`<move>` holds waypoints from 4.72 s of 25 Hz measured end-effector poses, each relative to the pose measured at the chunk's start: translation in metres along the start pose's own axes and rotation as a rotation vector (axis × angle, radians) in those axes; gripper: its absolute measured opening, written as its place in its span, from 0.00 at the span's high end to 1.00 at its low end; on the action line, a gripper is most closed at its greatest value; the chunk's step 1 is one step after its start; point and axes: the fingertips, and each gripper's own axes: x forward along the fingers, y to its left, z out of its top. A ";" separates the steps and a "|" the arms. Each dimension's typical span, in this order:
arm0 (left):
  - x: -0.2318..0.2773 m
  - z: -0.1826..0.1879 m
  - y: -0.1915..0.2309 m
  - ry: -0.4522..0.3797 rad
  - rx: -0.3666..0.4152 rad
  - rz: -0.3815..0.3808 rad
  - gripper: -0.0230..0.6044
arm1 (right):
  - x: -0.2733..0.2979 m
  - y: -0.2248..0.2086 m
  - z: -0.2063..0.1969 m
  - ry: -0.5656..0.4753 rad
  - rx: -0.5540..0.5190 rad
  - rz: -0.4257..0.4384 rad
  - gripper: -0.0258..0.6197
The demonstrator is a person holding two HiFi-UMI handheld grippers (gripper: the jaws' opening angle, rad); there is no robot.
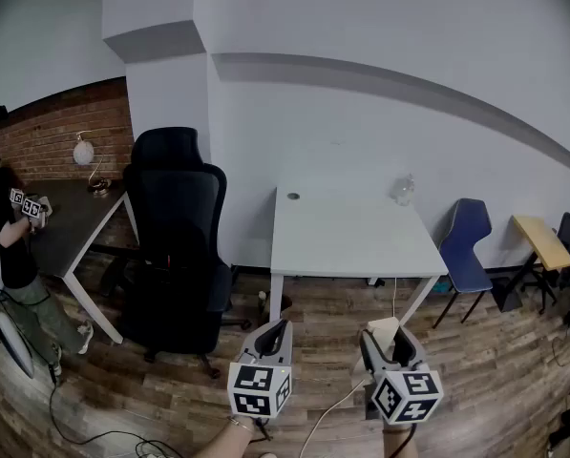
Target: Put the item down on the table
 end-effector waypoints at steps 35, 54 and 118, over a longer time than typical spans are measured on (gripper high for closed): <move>0.047 -0.020 0.028 0.053 -0.001 -0.049 0.94 | 0.039 -0.037 -0.020 0.044 0.087 -0.101 0.50; 0.182 -0.002 0.039 0.042 -0.004 0.004 0.94 | 0.157 -0.114 0.019 0.054 0.055 -0.060 0.50; 0.530 0.021 0.101 0.059 -0.052 -0.025 0.94 | 0.446 -0.289 0.075 0.086 0.021 -0.094 0.50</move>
